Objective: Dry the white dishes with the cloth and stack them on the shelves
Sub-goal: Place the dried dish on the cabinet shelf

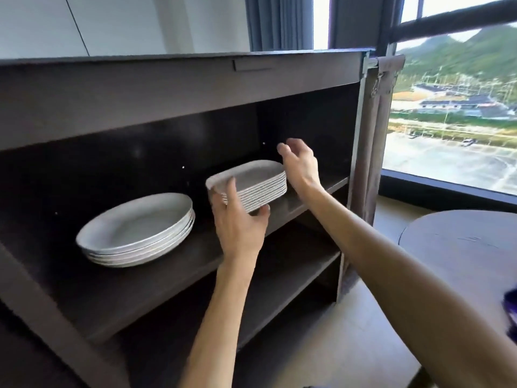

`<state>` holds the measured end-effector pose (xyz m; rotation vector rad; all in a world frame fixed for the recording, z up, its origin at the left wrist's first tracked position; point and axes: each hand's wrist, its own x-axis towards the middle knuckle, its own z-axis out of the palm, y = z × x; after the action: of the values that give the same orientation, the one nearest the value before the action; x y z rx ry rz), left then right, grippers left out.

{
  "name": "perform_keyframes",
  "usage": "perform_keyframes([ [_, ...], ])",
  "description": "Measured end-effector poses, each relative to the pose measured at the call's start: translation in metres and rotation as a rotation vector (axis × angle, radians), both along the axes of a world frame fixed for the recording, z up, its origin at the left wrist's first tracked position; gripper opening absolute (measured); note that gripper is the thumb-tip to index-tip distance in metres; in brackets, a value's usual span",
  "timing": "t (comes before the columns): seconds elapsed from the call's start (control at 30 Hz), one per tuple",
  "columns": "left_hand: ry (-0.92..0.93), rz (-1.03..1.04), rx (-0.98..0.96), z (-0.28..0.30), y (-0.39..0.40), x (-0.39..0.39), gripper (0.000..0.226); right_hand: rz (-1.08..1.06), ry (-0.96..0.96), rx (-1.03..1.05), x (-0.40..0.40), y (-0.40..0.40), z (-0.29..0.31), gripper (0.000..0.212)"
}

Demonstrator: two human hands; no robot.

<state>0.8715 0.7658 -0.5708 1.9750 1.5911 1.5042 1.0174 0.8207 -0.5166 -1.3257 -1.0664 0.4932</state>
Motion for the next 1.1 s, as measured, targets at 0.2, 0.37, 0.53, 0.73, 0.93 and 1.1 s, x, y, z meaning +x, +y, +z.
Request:
perform_keyframes([
  [0.2,0.047,0.138,-0.326,-0.007,0.053,0.021,0.113,0.095,0.093,-0.264,0.018,0.062,-0.044,0.057],
  [0.37,0.026,0.205,-0.323,-0.015,0.089,0.013,0.098,0.195,0.092,-0.222,0.011,0.099,-0.054,0.052],
  [0.53,-0.053,0.285,-0.384,-0.003,0.132,0.000,0.099,0.312,0.068,-0.226,-0.007,0.141,-0.051,0.055],
  [0.73,-0.072,0.429,-0.427,0.007,0.177,-0.022,0.095,0.371,0.046,-0.278,-0.043,0.192,-0.043,0.064],
  [0.93,-0.122,0.473,-0.437,0.007,0.211,-0.038,0.114,0.396,0.020,-0.214,-0.066,0.235,-0.049,0.057],
  [1.1,-0.109,0.487,-0.358,0.005,0.228,-0.040,0.121,0.386,-0.006,-0.180,-0.079,0.256,-0.051,0.057],
])
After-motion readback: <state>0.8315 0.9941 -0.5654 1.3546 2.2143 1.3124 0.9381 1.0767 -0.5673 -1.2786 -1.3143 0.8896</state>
